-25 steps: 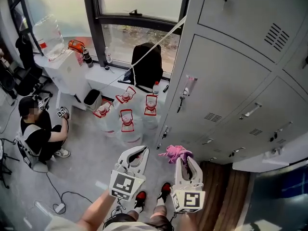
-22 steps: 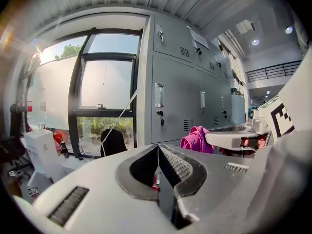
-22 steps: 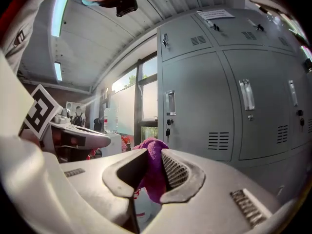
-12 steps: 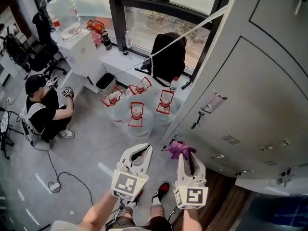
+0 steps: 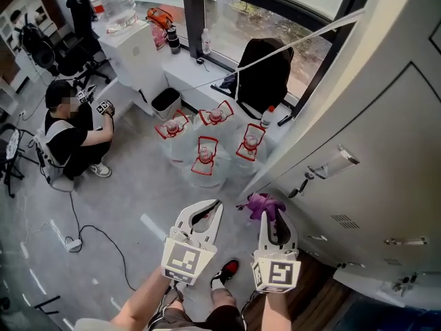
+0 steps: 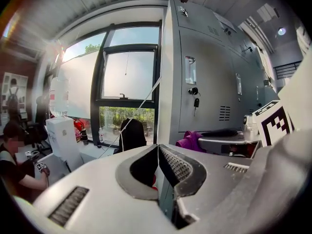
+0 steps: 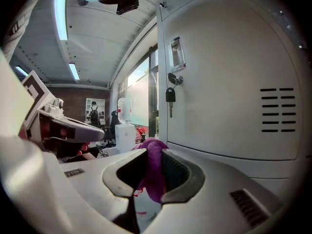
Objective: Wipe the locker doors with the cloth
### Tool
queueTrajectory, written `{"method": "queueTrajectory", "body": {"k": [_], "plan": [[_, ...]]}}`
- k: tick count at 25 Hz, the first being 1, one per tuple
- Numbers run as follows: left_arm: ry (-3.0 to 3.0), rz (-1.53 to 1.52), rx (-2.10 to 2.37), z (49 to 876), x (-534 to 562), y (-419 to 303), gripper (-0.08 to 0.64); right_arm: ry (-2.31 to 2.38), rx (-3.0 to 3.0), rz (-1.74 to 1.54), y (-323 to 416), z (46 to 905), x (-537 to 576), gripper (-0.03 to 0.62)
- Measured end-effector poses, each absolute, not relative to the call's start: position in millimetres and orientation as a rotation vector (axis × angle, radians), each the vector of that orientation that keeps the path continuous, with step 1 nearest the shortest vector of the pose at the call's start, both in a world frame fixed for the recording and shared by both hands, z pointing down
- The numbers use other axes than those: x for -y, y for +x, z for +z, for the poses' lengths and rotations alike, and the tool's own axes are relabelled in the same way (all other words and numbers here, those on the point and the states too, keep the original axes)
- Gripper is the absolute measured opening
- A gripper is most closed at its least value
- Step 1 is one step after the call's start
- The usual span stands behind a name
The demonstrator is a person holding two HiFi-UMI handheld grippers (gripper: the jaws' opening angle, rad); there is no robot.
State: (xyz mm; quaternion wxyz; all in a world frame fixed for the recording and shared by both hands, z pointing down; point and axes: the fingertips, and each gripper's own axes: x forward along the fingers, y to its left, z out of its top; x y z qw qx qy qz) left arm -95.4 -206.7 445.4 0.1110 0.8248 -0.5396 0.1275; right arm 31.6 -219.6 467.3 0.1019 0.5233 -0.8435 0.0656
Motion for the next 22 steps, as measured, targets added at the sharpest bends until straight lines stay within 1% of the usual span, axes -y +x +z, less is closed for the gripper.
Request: {"method": "queueTrajectory", "body": {"k": [11,22], "plan": [[2.321,0.385,1.672,465,212,-112,0.026,1.504,2.476,0.195,30,498,259,0.095],[2.338,0.401,1.643,470,210,-98,0.028,1.556,2.431,0.221,53,507,261,0.096]]}}
